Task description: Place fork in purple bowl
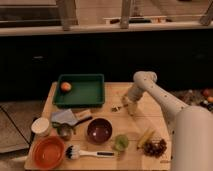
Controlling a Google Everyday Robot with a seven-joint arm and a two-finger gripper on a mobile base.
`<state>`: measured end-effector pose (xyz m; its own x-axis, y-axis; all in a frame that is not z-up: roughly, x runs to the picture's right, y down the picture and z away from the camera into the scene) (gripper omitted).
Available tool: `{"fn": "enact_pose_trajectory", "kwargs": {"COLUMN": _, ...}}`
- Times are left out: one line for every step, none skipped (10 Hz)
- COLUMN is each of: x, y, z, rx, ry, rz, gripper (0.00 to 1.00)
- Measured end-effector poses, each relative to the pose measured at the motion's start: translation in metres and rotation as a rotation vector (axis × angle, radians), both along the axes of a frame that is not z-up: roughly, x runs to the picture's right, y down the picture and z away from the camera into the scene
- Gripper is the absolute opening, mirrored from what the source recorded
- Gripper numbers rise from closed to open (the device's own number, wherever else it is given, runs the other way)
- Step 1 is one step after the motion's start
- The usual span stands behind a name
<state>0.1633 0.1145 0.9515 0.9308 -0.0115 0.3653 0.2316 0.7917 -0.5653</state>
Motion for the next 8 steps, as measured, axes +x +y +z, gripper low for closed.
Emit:
{"fn": "enact_pose_trajectory", "kwargs": {"x": 0.0013, "y": -0.0015, "z": -0.0016, "rx": 0.001, "ry": 0.001, "rz": 0.000, "gripper": 0.31}}
{"fn": "enact_pose_trajectory", "kwargs": {"x": 0.0018, "y": -0.0030, "z": -0.0030, "rx": 0.001, "ry": 0.001, "rz": 0.000, "gripper": 0.23}}
{"fn": "enact_pose_trajectory", "kwargs": {"x": 0.0023, "y": -0.0048, "z": -0.0053, "rx": 0.001, "ry": 0.001, "rz": -0.002, "gripper": 0.11}}
{"fn": "enact_pose_trajectory", "kwargs": {"x": 0.0035, "y": -0.0045, "z": -0.0063, "rx": -0.001, "ry": 0.002, "rz": -0.004, "gripper": 0.03}}
{"fn": "enact_pose_trajectory", "kwargs": {"x": 0.0052, "y": -0.0051, "z": -0.0071, "rx": -0.002, "ry": 0.005, "rz": -0.006, "gripper": 0.00}}
{"fn": "enact_pose_trajectory", "kwargs": {"x": 0.0053, "y": -0.0051, "z": -0.0069, "rx": -0.001, "ry": 0.005, "rz": -0.007, "gripper": 0.00}}
{"fn": "enact_pose_trajectory", "kwargs": {"x": 0.0058, "y": -0.0039, "z": -0.0053, "rx": 0.003, "ry": 0.001, "rz": 0.016, "gripper": 0.00}}
{"fn": "enact_pose_trajectory", "kwargs": {"x": 0.0077, "y": -0.0025, "z": -0.0034, "rx": 0.007, "ry": 0.001, "rz": 0.033, "gripper": 0.00}}
